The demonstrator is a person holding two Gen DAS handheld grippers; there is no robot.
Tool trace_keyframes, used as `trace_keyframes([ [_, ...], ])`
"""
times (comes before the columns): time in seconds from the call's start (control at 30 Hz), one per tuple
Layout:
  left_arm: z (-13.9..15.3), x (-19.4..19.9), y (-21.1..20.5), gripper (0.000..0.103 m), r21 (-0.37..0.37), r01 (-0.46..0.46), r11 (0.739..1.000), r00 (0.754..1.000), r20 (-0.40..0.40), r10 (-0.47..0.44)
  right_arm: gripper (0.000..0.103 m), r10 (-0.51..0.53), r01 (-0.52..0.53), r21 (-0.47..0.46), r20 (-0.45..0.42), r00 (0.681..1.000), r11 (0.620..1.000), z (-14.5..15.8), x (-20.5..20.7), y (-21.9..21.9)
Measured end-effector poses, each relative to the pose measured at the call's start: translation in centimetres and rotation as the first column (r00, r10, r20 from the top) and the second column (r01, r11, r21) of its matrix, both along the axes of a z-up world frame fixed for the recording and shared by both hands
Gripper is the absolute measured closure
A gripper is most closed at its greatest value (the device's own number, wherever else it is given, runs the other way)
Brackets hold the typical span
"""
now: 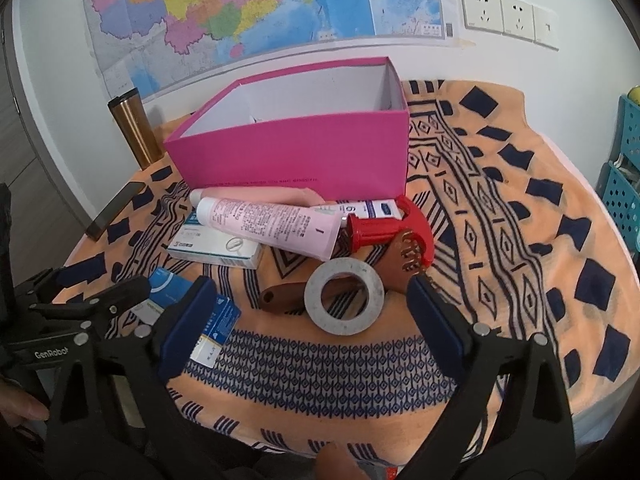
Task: Organize rigid objects
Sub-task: 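Move the left tool to the tape roll and close its fingers on it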
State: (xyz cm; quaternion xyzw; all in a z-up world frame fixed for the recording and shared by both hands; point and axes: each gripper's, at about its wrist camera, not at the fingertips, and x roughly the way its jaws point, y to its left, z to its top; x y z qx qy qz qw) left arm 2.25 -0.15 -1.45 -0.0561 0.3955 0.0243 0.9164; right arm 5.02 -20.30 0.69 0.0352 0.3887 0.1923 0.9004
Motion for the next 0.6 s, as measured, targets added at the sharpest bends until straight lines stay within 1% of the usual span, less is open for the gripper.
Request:
trace_keyframes([
  [0.3,-2.1,0.9,-0.1,0.001,-0.009,-0.002,1.000,0.998,-0.055,0.002,0.007,-0.016,0.016,-0.007,-0.055,0.998,1.000,-1.9,1.1,-0.3],
  [0.43,-2.8,1.2,-0.3,0.001,0.001,0.007,1.000,0.998,-0.069,-0.006,0.007,-0.024,0.023,-0.015,-0.073,0.997,1.000,-2.7,1.7,-0.3],
  [0.53,-2.9,1.3,-0.2,0.001,-0.008,0.009,1.000,0.997,-0.071,-0.010,0.007,-0.029,0.027,-0.018,-0.085,0.996,0.999,-3.2,2.1,-0.4],
  [0.6,-2.7,1.3,-0.3,0.001,0.000,0.010,1.000,0.998,-0.068,-0.010,0.007,-0.028,0.027,-0.017,-0.085,0.996,0.999,-3.3,2.2,-0.4],
])
